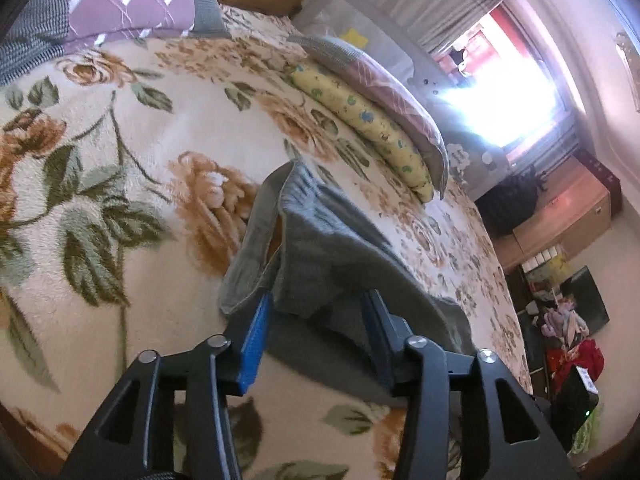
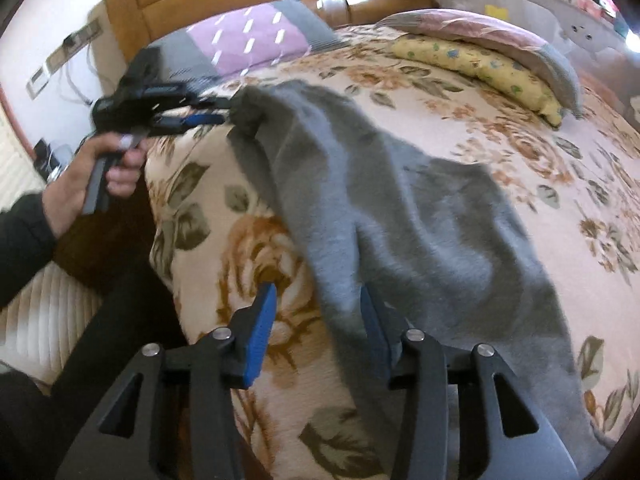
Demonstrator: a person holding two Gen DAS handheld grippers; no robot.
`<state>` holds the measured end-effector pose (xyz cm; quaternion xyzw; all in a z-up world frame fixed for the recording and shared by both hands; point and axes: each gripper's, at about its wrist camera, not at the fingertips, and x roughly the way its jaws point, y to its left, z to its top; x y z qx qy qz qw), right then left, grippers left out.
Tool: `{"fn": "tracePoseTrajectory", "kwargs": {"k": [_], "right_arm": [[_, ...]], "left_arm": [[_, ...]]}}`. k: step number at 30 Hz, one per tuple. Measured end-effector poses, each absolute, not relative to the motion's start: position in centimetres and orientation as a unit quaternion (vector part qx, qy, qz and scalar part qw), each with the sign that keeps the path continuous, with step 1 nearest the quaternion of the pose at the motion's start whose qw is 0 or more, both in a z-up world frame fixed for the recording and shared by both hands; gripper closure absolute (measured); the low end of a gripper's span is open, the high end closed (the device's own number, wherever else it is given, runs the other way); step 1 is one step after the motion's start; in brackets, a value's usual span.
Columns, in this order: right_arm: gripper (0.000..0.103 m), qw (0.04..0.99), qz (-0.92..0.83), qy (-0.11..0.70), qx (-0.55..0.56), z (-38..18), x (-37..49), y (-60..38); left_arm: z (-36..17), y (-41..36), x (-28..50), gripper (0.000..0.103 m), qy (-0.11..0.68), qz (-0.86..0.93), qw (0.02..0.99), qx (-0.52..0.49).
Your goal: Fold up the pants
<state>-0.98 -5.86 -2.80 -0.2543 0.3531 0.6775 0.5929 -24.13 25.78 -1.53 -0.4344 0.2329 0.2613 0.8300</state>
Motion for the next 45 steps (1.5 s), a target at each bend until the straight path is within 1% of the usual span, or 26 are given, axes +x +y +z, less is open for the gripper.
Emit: {"fn": "tracePoseTrajectory", "kwargs": {"k": [1,8,9,12,15,18,20,21,22,24,25,26,27,28,29,30,31,34,37,40,42,43,44,45], "right_arm": [[0.058,0.603,0.671,0.352,-0.25,-2.4,-0.5,-5.7],[0.057,0.672,0.604,0.389,-0.179,0.1,6.5,-2.4],[0.057,0.677,0.594,0.399,-0.174,0.0,7.4,-1.8],[0.057,0.681,0.566,0.437,-0.156,-1.0,10.3,0.9],[0.055,0.681,0.553,0.452,-0.161,-2.3,11.6,3.4],[0.049,0.671,0.551,0.47,-0.159,-3.8,12.6,5.9],[0.043,0.662,0.548,0.485,-0.165,-4.9,13.0,7.3],[0.043,0.655,0.548,0.493,-0.168,-5.5,13.1,8.0],[0.043,0.648,0.547,0.501,-0.172,-6.3,13.3,8.6],[0.043,0.635,0.546,0.515,-0.184,-7.8,13.3,9.4],[0.047,0.623,0.553,0.523,-0.181,-8.5,13.2,9.5],[0.06,0.614,0.56,0.529,-0.173,-9.1,13.1,9.3],[0.066,0.616,0.56,0.527,-0.171,-9.4,13.0,9.1],[0.076,0.62,0.56,0.523,-0.169,-9.5,13.0,8.7],[0.085,0.622,0.563,0.521,-0.158,-9.4,13.1,8.2],[0.086,0.623,0.565,0.522,-0.146,-9.3,13.3,7.7],[0.089,0.625,0.566,0.519,-0.139,-9.0,13.4,7.5],[0.09,0.648,0.574,0.48,-0.144,-6.9,13.6,7.3],[0.09,0.665,0.582,0.446,-0.144,-4.4,14.3,8.4],[0.089,0.668,0.581,0.442,-0.145,-3.7,14.6,9.9],[0.076,0.656,0.568,0.472,-0.158,-5.6,14.6,11.2],[0.064,0.66,0.553,0.479,-0.171,-6.7,14.5,11.6],[0.057,0.666,0.531,0.487,-0.192,-7.8,14.2,11.7],[0.055,0.666,0.524,0.493,-0.194,-8.3,14.0,11.4]], "left_arm": [[-1.5,25.6,-24.3,0.041,0.232,0.265,0.829,-0.434],[-0.4,26.3,-21.5,0.033,0.261,0.321,0.81,-0.415],[-0.6,26.5,-21.2,0.029,0.271,0.338,0.802,-0.412],[-1.8,26.8,-20.7,0.028,0.294,0.369,0.779,-0.413],[-3.8,27.0,-21.2,0.027,0.312,0.38,0.758,-0.428],[-6.0,26.9,-21.7,0.027,0.334,0.379,0.739,-0.447],[-6.9,26.7,-21.8,0.027,0.338,0.374,0.738,-0.449],[-7.0,26.6,-21.7,0.025,0.338,0.375,0.739,-0.447],[-6.8,26.6,-21.6,0.02,0.334,0.373,0.739,-0.451],[-6.6,27.2,-21.0,0.019,0.331,0.369,0.738,-0.458],[-6.6,27.4,-20.4,0.019,0.333,0.368,0.738,-0.457],[-6.8,27.6,-19.6,0.019,0.339,0.365,0.741,-0.45],[-7.0,27.7,-18.9,0.019,0.341,0.361,0.749,-0.439],[-7.1,27.6,-18.6,0.027,0.337,0.358,0.755,-0.433],[-7.3,27.5,-18.4,0.04,0.328,0.347,0.763,-0.435],[-7.4,27.5,-18.4,0.072,0.317,0.327,0.769,-0.449],[-7.4,27.5,-18.7,0.075,0.302,0.307,0.774,-0.465],[-4.8,26.0,-20.2,0.081,0.266,0.307,0.805,-0.431],[-0.5,23.8,-22.2,0.082,0.233,0.294,0.843,-0.385],[1.2,22.3,-23.5,0.082,0.23,0.294,0.857,-0.354],[0.1,22.2,-24.0,0.081,0.261,0.303,0.852,-0.338],[-1.0,22.5,-24.2,0.08,0.278,0.304,0.846,-0.339],[-2.7,23.2,-24.6,0.079,0.303,0.302,0.833,-0.351],[-3.5,23.5,-25.0,0.075,0.313,0.304,0.825,-0.358]]}}
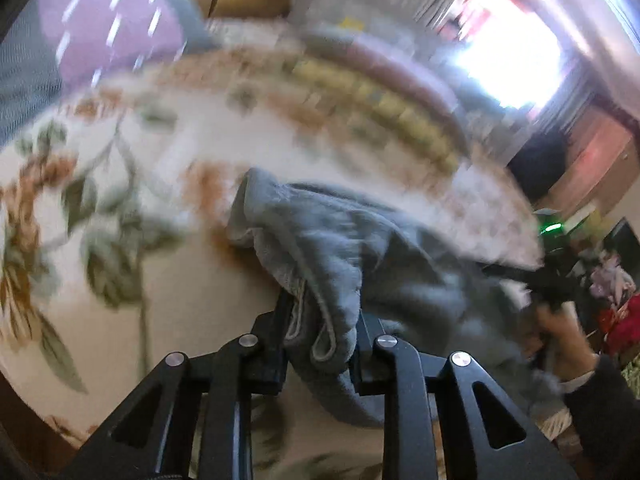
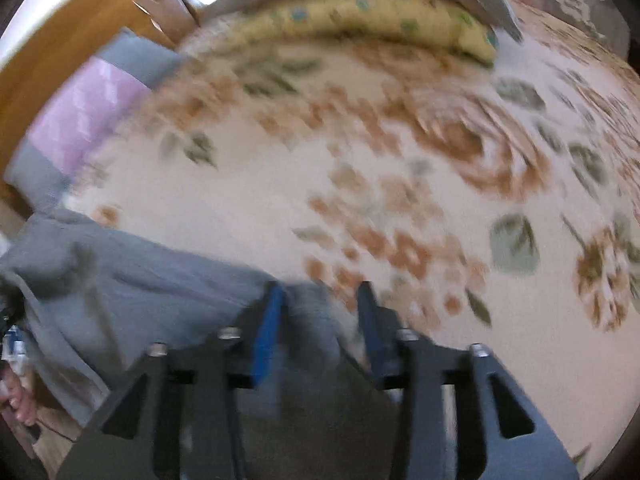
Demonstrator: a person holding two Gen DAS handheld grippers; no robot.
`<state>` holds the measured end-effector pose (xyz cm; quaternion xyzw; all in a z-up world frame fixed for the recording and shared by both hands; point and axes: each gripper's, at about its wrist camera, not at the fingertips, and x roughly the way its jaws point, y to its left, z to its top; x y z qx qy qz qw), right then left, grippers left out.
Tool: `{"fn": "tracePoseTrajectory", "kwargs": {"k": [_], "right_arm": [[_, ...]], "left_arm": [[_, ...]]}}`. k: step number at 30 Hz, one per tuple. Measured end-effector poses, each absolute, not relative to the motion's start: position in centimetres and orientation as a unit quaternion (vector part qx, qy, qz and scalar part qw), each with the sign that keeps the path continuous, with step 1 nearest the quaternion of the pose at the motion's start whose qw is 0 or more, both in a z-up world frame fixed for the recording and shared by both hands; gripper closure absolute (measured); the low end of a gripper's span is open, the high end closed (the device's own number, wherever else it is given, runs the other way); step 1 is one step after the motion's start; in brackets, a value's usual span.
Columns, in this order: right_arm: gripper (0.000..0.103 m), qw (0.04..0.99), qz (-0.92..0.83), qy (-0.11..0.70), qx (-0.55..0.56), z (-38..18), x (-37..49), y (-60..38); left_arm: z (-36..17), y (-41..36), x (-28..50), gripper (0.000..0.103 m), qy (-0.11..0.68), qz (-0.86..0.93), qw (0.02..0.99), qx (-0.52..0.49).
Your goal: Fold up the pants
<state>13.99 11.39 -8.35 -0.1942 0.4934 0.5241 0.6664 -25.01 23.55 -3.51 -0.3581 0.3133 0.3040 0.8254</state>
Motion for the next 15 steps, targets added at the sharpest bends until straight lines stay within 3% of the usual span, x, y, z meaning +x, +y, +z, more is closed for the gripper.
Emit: {"fn": "tracePoseTrajectory", "kwargs": {"k": [7,11,15], "right_arm": [[0.045,0.661,0.577,0.464,-0.125,-4.2,12.0,3.7],[0.045,0.659,0.593,0.45,-0.105,-2.2,11.2,-2.2],[0.045,0.653,0.602,0.445,-0.118,-1.8,10.8,-7.7]], "left_arm": [[-1.5,22.8,-28.2,0.051,0.307,0.328,0.822,-0.35],[1.4,21.3,-26.9,0.047,0.295,0.304,0.85,-0.313],[3.2,18.4,-21.5,0.042,0.331,0.213,0.887,-0.24]]}}
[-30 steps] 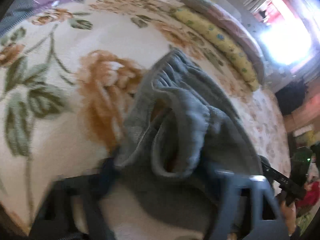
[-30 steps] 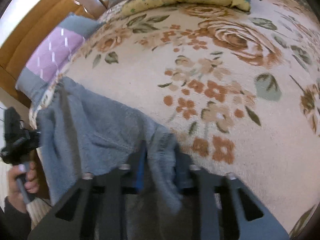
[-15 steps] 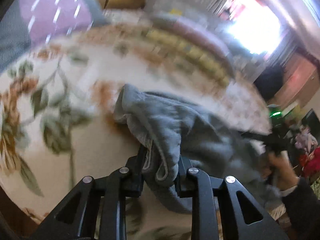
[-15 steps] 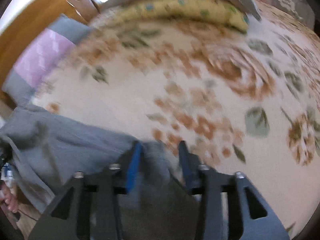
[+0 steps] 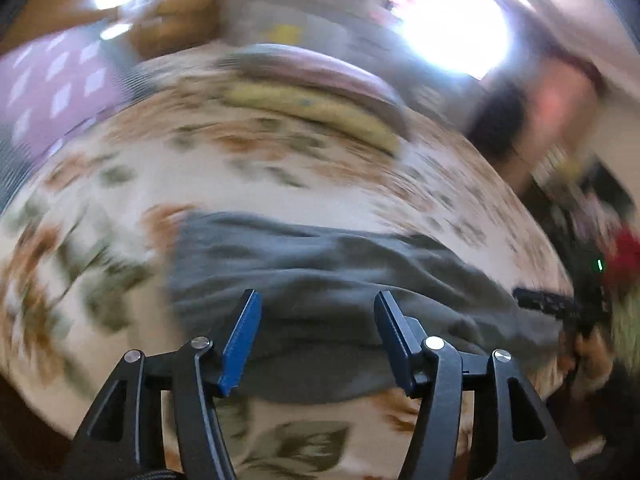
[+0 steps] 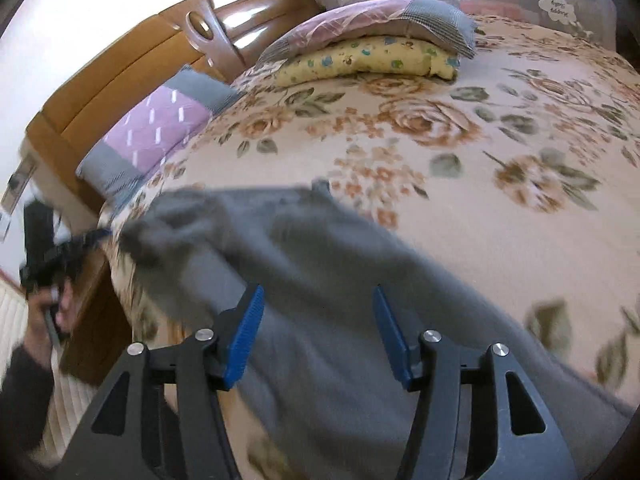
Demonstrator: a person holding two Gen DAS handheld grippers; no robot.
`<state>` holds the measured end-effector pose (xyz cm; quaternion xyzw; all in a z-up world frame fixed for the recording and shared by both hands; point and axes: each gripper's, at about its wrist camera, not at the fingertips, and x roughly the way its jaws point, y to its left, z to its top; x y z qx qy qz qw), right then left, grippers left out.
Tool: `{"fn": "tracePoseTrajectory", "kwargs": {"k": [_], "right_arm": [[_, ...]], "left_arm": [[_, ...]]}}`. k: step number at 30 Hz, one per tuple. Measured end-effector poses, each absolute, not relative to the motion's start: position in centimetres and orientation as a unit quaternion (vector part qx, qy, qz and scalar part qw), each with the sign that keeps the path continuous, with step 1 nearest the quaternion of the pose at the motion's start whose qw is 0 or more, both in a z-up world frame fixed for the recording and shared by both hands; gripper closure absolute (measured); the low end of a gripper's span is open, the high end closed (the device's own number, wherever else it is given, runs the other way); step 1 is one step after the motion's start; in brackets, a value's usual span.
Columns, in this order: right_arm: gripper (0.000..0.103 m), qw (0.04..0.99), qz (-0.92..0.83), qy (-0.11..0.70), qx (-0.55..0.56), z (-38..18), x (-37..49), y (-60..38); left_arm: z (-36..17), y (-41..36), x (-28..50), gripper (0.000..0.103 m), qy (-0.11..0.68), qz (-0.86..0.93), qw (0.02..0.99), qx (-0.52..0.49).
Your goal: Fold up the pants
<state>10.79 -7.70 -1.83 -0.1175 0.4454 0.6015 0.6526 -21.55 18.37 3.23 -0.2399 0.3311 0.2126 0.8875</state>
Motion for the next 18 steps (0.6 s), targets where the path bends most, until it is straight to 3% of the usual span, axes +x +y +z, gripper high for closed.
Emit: {"fn": "tracePoseTrajectory", "kwargs": {"k": [6,12,18], "right_arm": [[0.045,0.637,0.601,0.453,-0.166,-3.9,11.5,-12.5],[0.045,0.607,0.606,0.504,-0.101,-6.0,13.3,-13.8],[0.045,0.553,0.641,0.524,-0.089,-6.5,10.0,-17.5]], "left_arm": [[2.3,15.9,-12.1,0.04,0.41,0.126,0.897,-0.108],[-2.0,18.5,-8.5,0.039,0.496,0.091,0.851,-0.147],[-4.0,14.2,-13.1,0.039,0.543,0.026,0.822,-0.167]]}}
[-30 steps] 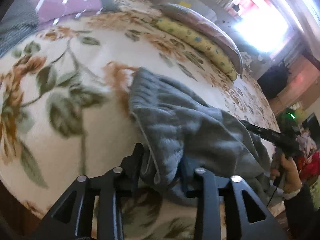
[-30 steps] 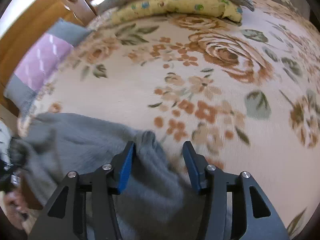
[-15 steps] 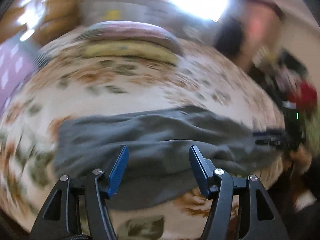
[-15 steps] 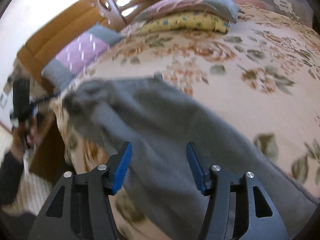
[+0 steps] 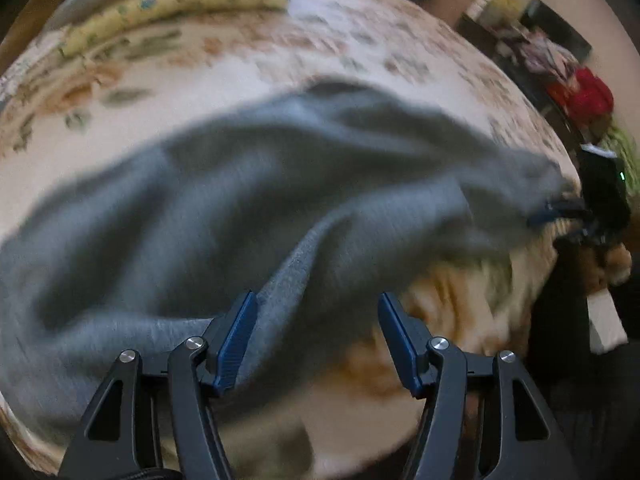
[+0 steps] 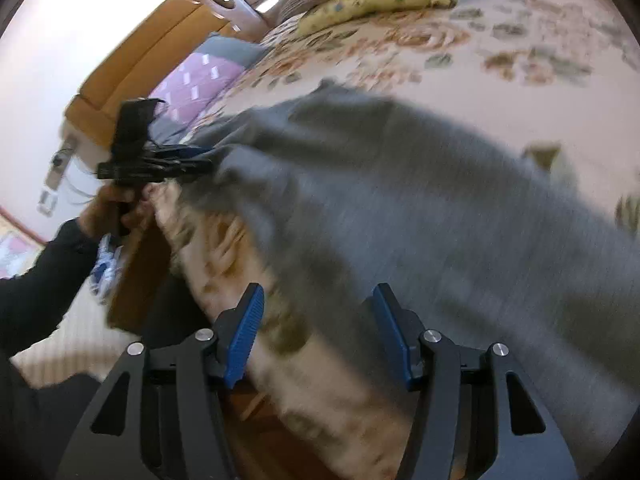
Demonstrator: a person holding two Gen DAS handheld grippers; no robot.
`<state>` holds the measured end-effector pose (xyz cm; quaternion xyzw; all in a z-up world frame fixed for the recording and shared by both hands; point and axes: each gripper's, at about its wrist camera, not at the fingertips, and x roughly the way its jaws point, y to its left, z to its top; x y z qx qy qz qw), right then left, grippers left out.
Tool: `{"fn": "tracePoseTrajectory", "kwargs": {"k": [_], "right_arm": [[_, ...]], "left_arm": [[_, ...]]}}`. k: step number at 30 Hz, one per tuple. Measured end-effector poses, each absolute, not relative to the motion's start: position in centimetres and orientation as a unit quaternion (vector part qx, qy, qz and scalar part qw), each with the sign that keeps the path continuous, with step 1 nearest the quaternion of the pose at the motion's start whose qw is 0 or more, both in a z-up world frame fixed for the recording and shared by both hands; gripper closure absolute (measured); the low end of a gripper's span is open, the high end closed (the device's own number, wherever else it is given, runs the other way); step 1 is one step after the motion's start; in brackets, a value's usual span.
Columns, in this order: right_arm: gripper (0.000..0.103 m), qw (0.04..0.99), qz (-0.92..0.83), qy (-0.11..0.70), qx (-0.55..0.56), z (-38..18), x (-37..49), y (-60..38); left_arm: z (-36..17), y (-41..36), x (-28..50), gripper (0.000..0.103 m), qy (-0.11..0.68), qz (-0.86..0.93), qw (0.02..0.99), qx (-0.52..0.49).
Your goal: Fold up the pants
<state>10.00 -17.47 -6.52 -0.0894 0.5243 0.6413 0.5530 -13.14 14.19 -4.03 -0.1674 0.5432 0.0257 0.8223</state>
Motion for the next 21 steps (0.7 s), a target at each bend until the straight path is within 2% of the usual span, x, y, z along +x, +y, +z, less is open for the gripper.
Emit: {"fn": "tracePoseTrajectory", "kwargs": {"k": [5,8,14,21], "right_arm": [[0.045,0.548,0.625,0.547,-0.099,-8.2,7.9,-21.4],[0.045,0.567,0.616,0.538,-0.095,-8.0,8.0,-23.3],[0.045,0.652,0.58,0.483,-0.063,-4.6,12.8,-22.7],[0.045,0.661,0.55,0.503,-0.085,-6.3,17.2,-21.1]], "left_arm": [[-4.3,12.3,-16.3,0.038,0.552,0.026,0.814,-0.18],[-2.8,12.4,-15.3,0.038,0.536,0.032,0.822,-0.191],[0.8,9.6,-9.4,0.033,0.479,-0.026,0.858,-0.185],[-2.4,5.3,-1.0,0.032,0.52,-0.077,0.84,-0.134]]}}
